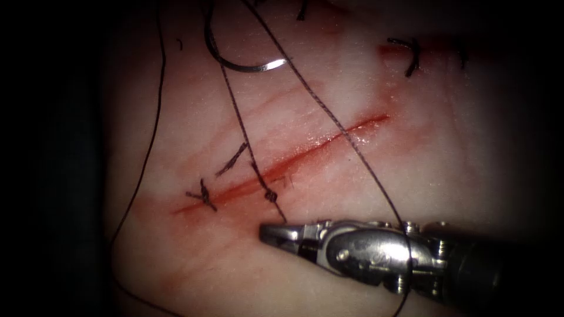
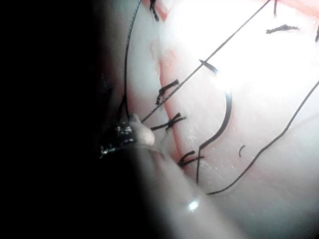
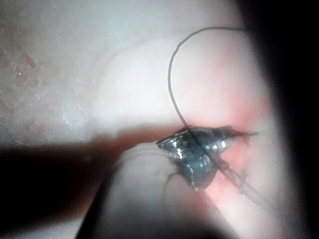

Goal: Wound Closure
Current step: Tie the knot by pulling the left tool up and the right tool down.

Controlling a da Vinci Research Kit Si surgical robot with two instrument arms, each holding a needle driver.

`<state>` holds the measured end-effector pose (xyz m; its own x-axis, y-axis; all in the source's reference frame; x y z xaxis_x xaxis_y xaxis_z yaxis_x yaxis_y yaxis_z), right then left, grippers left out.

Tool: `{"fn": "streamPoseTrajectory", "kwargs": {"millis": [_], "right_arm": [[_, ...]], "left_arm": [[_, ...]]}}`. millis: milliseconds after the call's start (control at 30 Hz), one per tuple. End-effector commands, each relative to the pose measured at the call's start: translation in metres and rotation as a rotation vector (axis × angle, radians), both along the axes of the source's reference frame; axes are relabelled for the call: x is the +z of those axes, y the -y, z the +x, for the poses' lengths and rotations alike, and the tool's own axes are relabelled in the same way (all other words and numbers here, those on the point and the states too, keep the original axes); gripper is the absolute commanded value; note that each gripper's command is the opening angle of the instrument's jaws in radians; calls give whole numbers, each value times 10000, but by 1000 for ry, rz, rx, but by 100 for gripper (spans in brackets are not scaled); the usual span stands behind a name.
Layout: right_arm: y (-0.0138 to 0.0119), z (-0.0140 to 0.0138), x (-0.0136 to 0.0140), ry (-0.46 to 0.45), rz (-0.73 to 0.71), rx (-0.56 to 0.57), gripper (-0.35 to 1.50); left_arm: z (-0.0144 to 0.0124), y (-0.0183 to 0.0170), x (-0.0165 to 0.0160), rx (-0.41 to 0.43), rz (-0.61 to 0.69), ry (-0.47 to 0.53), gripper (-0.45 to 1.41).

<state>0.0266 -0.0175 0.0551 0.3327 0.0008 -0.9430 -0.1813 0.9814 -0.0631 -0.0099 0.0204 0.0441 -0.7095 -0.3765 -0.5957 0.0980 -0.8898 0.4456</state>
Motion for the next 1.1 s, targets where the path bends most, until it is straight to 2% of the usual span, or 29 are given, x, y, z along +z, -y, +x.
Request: {"fn": "streamPoseTrajectory", "kwargs": {"millis": [33, 133, 333, 767, 1100], "right_arm": [[7, 4, 8, 3, 7, -8, -35], [13, 3, 9, 4, 15, -13, -35], [3, 13, 4, 4, 21, 9, -35], [-1, 27, 8, 2, 21, 10, -35], [20, 17, 29, 61, 78, -33, -35]], "left_arm": [[-4, -10, 1, -5, -7, -2, -35], [-2, -15, 4, -15, -13, -6, -35], [5, -26, 8, -61, -34, -17, -35], [14, -44, 18, -132, -72, -45, -35], [22, -49, 33, -146, -105, -71, -35]]}}
